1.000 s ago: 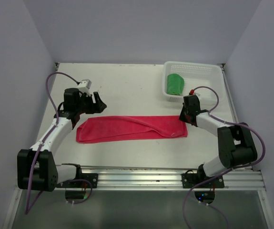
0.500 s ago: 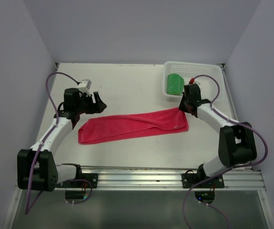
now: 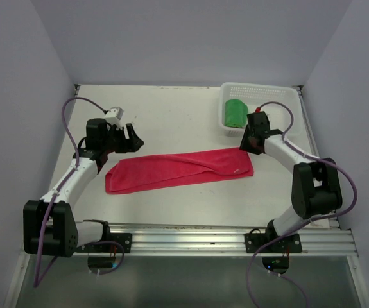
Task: Roll the towels
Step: Fold the towel
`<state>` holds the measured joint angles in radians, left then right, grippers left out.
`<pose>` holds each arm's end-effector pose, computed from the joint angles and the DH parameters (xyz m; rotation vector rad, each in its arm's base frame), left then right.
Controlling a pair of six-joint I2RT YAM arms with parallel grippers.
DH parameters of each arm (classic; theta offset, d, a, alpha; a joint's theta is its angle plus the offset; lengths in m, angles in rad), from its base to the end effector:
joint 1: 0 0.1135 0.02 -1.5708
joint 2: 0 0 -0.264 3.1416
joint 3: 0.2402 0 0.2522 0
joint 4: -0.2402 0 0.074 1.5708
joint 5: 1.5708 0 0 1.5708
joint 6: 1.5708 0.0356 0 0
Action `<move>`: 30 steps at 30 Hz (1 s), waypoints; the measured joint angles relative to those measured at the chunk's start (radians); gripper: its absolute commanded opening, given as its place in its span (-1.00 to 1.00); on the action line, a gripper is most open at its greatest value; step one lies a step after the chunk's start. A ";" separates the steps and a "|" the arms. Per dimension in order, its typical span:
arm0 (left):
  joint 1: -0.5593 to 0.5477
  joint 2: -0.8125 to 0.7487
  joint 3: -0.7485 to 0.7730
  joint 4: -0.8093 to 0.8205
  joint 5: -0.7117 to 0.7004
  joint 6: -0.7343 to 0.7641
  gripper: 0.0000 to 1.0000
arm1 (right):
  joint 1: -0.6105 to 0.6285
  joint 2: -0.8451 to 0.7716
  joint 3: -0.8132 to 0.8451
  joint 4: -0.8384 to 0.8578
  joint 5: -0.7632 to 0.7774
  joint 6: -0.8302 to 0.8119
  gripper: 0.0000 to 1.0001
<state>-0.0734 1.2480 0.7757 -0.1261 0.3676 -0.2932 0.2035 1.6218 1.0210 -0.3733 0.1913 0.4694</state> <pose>0.2686 -0.0326 0.2455 -0.0261 2.1868 -0.6075 0.3252 0.0602 0.1980 0.4074 2.4856 0.0276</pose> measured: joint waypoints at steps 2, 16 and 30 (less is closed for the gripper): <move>0.000 0.001 0.000 0.000 0.000 0.000 0.47 | 0.000 -0.031 0.000 -0.011 0.001 0.000 -0.32; 0.000 0.006 0.000 -0.013 -0.034 0.016 0.54 | 0.071 -0.103 -0.211 0.131 -0.113 0.028 -0.63; 0.000 0.006 0.000 -0.018 -0.076 0.022 0.58 | 0.029 -0.095 -0.274 0.173 -0.040 0.108 -0.54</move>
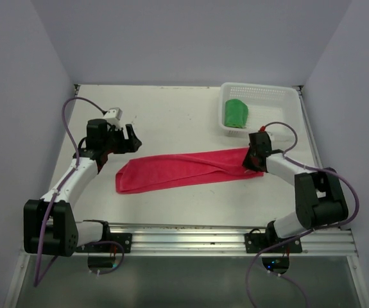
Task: Roll the towels
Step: Fold the towel
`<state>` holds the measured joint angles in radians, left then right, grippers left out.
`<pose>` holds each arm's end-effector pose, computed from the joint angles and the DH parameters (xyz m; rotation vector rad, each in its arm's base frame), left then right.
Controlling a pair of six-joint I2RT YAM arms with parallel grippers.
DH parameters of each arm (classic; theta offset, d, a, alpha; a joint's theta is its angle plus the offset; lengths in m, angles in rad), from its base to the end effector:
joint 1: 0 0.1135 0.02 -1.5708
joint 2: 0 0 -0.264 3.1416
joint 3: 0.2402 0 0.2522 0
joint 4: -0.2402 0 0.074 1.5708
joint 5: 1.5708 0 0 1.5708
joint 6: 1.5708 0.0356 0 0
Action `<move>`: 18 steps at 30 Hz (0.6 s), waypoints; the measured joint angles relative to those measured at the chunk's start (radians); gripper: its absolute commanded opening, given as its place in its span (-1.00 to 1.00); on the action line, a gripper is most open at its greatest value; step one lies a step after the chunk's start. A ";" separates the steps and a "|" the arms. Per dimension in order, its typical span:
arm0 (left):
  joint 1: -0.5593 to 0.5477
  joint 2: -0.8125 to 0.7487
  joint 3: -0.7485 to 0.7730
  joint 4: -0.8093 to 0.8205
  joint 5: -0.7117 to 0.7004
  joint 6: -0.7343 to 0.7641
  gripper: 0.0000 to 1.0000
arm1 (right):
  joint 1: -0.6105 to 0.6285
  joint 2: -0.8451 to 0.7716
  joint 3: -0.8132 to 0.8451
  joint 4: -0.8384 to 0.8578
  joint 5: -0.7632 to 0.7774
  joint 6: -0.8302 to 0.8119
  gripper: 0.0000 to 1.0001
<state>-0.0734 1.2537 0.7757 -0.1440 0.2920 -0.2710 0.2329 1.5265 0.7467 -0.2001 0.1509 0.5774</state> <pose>0.2692 -0.0301 0.2419 -0.0517 2.2085 -0.5130 0.2790 0.0607 0.1570 0.4926 2.4907 0.1281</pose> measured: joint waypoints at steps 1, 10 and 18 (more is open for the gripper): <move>0.000 0.000 0.000 0.000 -0.003 -0.002 0.58 | -0.021 -0.018 -0.014 -0.009 0.025 0.007 -0.53; 0.000 0.000 -0.006 -0.003 -0.016 -0.029 0.45 | -0.184 -0.095 -0.061 -0.086 0.070 0.044 -0.31; 0.000 -0.002 -0.061 -0.011 -0.016 -0.059 0.39 | -0.147 -0.241 -0.038 -0.150 0.032 0.014 -0.11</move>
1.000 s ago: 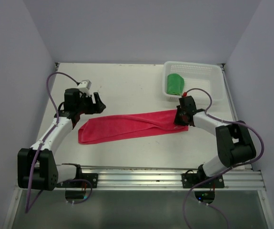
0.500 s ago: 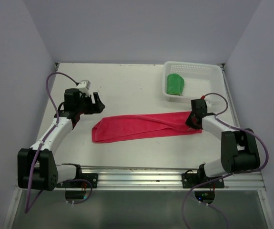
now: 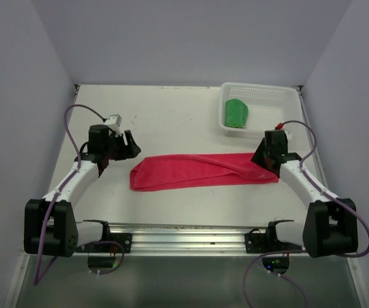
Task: Roll the towels
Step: Fold the towel
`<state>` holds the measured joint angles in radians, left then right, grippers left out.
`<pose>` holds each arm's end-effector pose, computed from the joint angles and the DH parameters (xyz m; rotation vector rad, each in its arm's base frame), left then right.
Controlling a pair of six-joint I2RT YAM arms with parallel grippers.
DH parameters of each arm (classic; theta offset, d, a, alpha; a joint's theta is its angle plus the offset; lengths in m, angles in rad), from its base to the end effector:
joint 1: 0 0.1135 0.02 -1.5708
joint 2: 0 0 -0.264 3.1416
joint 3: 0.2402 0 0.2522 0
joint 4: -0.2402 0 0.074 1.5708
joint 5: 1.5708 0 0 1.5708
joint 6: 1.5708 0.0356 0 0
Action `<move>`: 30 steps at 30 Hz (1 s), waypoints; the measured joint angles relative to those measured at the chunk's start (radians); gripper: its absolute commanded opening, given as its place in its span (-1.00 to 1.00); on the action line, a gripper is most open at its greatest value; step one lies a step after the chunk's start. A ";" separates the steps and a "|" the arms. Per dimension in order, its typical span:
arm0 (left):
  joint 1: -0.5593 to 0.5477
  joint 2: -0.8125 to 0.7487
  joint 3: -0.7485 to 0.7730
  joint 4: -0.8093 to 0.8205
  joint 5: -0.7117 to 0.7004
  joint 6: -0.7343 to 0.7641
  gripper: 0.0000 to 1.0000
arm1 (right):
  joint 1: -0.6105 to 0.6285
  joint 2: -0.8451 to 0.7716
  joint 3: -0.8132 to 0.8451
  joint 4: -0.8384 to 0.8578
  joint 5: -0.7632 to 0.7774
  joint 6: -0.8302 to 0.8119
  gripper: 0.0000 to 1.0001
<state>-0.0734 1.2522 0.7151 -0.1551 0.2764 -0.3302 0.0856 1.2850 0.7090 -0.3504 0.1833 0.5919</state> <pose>0.2604 -0.0289 0.2213 -0.1442 2.2811 -0.5256 0.2488 0.0148 0.1965 0.6934 2.3771 0.0600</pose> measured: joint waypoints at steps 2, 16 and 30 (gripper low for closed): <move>0.000 -0.004 -0.003 -0.001 -0.001 -0.007 0.40 | 0.041 -0.040 0.025 -0.001 -0.004 -0.018 -0.21; 0.028 -0.201 -0.003 -0.008 -0.257 -0.056 0.99 | 0.696 0.231 0.281 0.087 -0.077 -0.006 -0.39; 0.040 -0.301 0.009 -0.079 -0.468 -0.071 0.99 | 1.017 0.709 0.777 0.122 -0.071 0.011 -0.36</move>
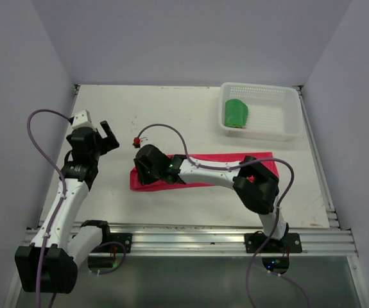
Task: Roll the towels
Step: Fold the towel
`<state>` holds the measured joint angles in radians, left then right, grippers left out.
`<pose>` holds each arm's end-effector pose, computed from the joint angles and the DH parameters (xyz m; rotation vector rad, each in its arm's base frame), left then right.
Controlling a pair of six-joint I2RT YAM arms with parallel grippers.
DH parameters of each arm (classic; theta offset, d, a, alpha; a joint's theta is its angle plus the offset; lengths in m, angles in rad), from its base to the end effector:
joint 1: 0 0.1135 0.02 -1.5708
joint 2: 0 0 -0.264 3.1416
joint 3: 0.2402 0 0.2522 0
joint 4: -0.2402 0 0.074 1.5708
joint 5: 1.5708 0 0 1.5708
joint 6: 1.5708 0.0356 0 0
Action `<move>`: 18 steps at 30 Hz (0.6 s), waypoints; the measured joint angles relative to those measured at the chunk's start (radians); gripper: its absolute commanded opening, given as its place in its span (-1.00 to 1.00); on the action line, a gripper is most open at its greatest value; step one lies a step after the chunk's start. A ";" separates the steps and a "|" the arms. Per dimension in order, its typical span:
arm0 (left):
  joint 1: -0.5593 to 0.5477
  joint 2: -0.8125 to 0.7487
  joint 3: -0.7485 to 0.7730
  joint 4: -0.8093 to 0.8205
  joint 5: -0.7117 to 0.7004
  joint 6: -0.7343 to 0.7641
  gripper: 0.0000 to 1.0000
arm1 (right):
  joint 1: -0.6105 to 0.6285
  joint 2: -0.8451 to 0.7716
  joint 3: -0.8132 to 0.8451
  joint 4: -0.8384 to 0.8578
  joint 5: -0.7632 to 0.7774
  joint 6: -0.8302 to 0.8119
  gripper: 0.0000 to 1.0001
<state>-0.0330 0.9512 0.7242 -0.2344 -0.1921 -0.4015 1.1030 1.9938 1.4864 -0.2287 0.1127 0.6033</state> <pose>0.2165 -0.0003 0.2833 -0.4887 1.9641 -0.0797 0.2077 0.4022 0.2142 -0.5390 2.3568 0.7177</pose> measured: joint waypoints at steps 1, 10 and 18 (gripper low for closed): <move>0.000 -0.003 0.006 -0.010 -0.014 -0.001 0.99 | 0.012 0.020 0.019 -0.003 0.001 0.000 -0.36; 0.000 -0.039 0.037 -0.040 -0.090 -0.008 0.99 | 0.071 0.126 0.123 -0.068 0.046 0.004 -0.35; -0.001 -0.046 0.037 -0.040 -0.091 -0.008 0.99 | 0.075 0.211 0.189 -0.123 0.111 0.007 -0.35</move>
<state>-0.0341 0.9054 0.7612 -0.2749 -0.2832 -0.4091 1.1782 2.2044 1.6752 -0.3519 0.2241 0.6102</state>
